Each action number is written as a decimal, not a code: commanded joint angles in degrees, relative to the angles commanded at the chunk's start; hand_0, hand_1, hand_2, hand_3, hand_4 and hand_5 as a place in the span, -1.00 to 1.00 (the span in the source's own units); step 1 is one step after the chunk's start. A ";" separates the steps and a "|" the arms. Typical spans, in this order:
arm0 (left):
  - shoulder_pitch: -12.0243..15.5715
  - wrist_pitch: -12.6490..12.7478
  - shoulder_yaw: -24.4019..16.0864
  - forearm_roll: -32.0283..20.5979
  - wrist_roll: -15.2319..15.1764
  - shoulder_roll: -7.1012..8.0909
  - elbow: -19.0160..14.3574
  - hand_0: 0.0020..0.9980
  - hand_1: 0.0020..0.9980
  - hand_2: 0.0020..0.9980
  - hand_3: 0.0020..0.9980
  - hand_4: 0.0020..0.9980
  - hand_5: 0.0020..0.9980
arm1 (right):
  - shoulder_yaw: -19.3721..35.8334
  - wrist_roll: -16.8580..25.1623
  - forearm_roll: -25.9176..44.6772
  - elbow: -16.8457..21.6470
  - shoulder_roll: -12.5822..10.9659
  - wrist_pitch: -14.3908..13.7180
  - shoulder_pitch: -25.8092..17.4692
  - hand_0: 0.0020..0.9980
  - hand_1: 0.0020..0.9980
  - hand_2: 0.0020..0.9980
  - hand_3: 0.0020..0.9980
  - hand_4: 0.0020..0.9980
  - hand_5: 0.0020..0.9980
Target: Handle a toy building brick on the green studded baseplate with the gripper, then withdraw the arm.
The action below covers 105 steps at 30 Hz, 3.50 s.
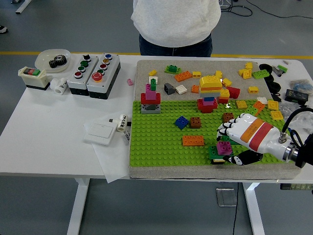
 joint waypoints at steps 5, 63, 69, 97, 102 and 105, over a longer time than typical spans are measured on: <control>0.07 -0.03 -0.01 0.10 0.00 0.03 -0.01 0.50 0.50 0.48 0.22 0.32 0.25 | 0.65 0.00 0.00 0.32 -0.06 -1.42 -0.53 -0.15 0.24 0.55 0.77 0.95 -0.01; 0.15 0.52 0.36 -0.01 -0.17 -0.04 0.15 0.50 0.51 0.48 0.22 0.32 0.26 | 15.41 1.40 14.15 12.72 -0.28 -0.77 -18.99 0.39 0.32 0.41 0.16 0.61 0.24; 0.24 0.48 0.29 0.21 -0.10 -0.01 0.12 0.50 0.51 0.49 0.22 0.32 0.26 | 15.28 1.07 12.22 11.59 0.26 -1.06 -18.42 0.42 0.33 0.42 0.17 0.57 0.19; 0.11 0.27 0.17 0.85 0.01 0.04 -0.01 0.50 0.52 0.49 0.22 0.32 0.26 | 15.32 0.99 8.43 7.78 1.14 -2.08 -18.62 0.33 0.23 0.34 0.18 0.56 0.18; 0.02 0.26 0.29 0.68 -0.06 0.04 -0.01 0.50 0.53 0.49 0.22 0.32 0.26 | 15.07 0.98 8.20 7.59 1.23 -2.22 -18.72 0.31 0.22 0.33 0.18 0.57 0.17; -0.01 0.28 0.36 0.54 -0.10 0.04 -0.02 0.50 0.53 0.49 0.22 0.33 0.26 | 14.88 0.97 7.94 7.49 1.23 -2.38 -18.79 0.29 0.20 0.32 0.17 0.57 0.16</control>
